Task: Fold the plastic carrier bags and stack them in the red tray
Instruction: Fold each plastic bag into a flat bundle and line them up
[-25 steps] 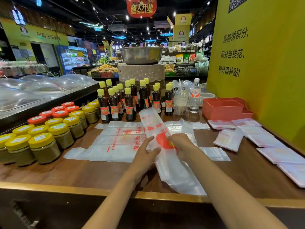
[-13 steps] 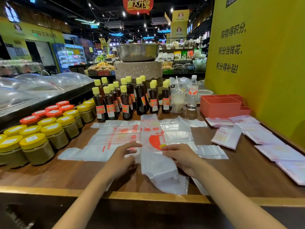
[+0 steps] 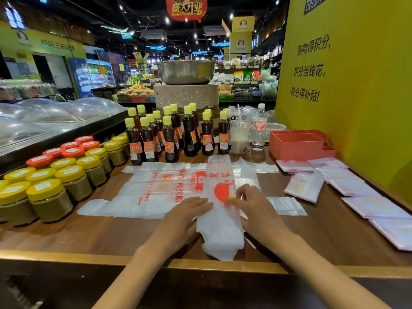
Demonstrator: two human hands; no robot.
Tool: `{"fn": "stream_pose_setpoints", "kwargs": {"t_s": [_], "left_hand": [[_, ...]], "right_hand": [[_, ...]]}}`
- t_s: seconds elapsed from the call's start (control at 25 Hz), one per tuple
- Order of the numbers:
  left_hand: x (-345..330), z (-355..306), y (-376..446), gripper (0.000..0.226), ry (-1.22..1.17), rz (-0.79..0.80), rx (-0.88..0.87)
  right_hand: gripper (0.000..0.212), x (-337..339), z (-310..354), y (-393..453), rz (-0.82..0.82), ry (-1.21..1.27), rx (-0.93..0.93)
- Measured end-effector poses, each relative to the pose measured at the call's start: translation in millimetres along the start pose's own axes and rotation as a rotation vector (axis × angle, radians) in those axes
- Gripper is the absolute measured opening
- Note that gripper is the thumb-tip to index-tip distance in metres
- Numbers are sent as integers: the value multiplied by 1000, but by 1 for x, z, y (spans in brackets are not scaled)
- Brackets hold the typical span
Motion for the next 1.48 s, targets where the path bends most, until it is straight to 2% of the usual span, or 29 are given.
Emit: {"fn": "stream_pose_setpoints", "kwargs": {"t_s": [0.12, 0.2, 0.28, 0.4, 0.56, 0.64, 0.76, 0.8, 0.88, 0.96, 1.12, 1.2, 1.28, 1.36, 1.48], "left_hand": [[-6, -2, 5, 44, 20, 74, -82], [-10, 1, 7, 41, 4, 135, -65], [-12, 3, 7, 36, -73, 136, -29], [-6, -3, 2, 22, -331, 69, -5], [6, -14, 3, 15, -579, -42, 56], [6, -17, 8, 14, -706, -116, 154], [-5, -22, 14, 6, -656, -123, 241], [-7, -23, 15, 14, -626, -117, 219], [-11, -19, 15, 14, -641, -73, 158], [-11, -18, 11, 25, -647, 30, 109], [-7, -21, 7, 20, -612, 131, 88], [-6, -23, 6, 24, -649, 121, 91], [-8, -19, 6, 26, -627, 85, 103], [-10, -16, 6, 25, -604, 37, 103], [-12, -14, 11, 24, -592, -64, 137]], "right_hand": [[32, -5, -5, -4, 159, 89, 11], [31, -9, -9, -4, 266, 127, -27], [34, -12, -9, -1, 302, 174, -50], [32, -8, -9, -8, 247, 444, -141], [20, 4, -2, -13, 98, 923, -207], [30, 2, -3, -8, 42, 1060, -287], [33, -5, -8, -6, 20, 1046, -373], [32, -8, -8, -6, 34, 1012, -359], [29, -8, -8, -8, 45, 1010, -312], [28, -6, -9, -8, 34, 1066, -278], [37, -2, -11, -9, 64, 1090, -291], [39, 1, -6, -14, 155, 1026, -269], [24, 3, 0, -16, 224, 878, -224], [10, 2, 3, -14, 189, 831, -217], [7, -3, -2, -10, 78, 829, -284]]}}
Point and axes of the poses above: each hand's wrist, its own y-axis towards the middle knuckle, its own x-axis out of the back of the hand, z = x × y, the point moved 2 cm from there along y, towards the middle knuckle, and after that the axes turned 12 degrees about z, right-handed, at the moved point
